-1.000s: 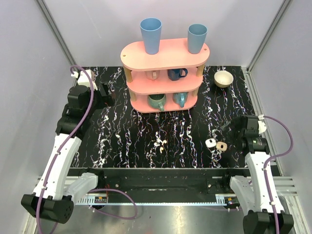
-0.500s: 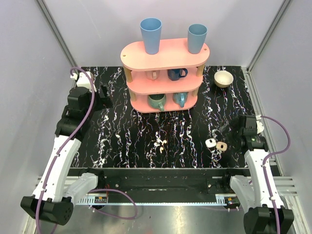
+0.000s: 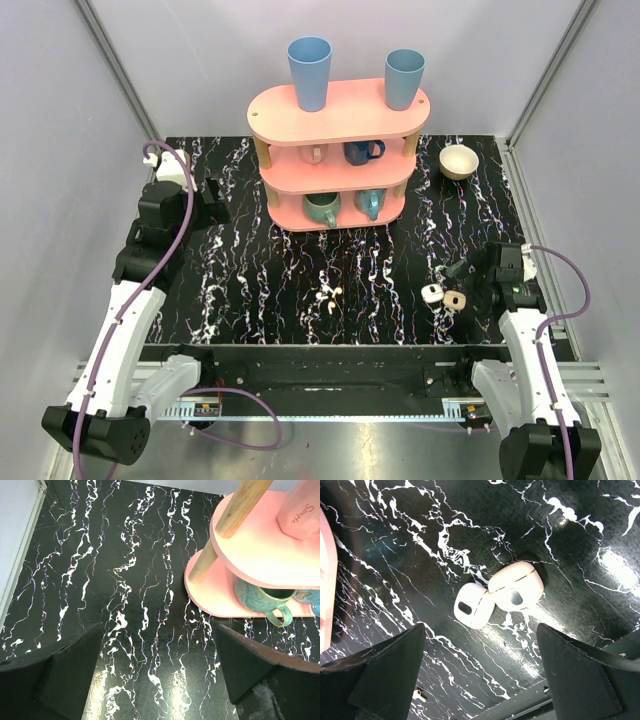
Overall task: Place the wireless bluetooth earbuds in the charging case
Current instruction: Pick up the charging case from the center of the board.
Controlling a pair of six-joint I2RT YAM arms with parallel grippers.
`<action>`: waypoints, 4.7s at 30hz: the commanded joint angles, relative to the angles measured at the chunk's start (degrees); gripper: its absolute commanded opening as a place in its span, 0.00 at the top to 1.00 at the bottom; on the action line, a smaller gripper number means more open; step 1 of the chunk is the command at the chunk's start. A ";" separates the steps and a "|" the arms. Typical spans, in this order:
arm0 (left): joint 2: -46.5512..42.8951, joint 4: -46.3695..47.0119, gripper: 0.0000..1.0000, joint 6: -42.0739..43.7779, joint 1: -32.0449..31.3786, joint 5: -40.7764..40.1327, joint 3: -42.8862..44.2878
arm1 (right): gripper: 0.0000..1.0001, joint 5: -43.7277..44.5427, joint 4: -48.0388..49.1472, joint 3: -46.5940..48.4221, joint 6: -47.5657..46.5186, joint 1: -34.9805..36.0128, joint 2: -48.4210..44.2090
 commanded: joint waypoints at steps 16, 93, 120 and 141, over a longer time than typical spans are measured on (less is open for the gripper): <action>-1.56 1.54 0.01 0.01 -0.27 -3.46 -1.40 | 0.06 7.64 3.16 -1.46 26.33 0.06 8.79; -2.17 1.46 0.01 0.36 -0.70 -6.63 -2.02 | 0.16 0.61 3.06 0.74 39.89 -6.18 29.72; -2.08 1.54 0.01 0.19 -0.88 -4.96 -2.10 | 0.20 5.96 0.95 1.45 40.69 -6.18 27.17; -2.70 1.71 0.01 -4.65 -0.62 0.02 -1.14 | 0.56 5.26 2.27 2.86 34.79 -6.18 32.19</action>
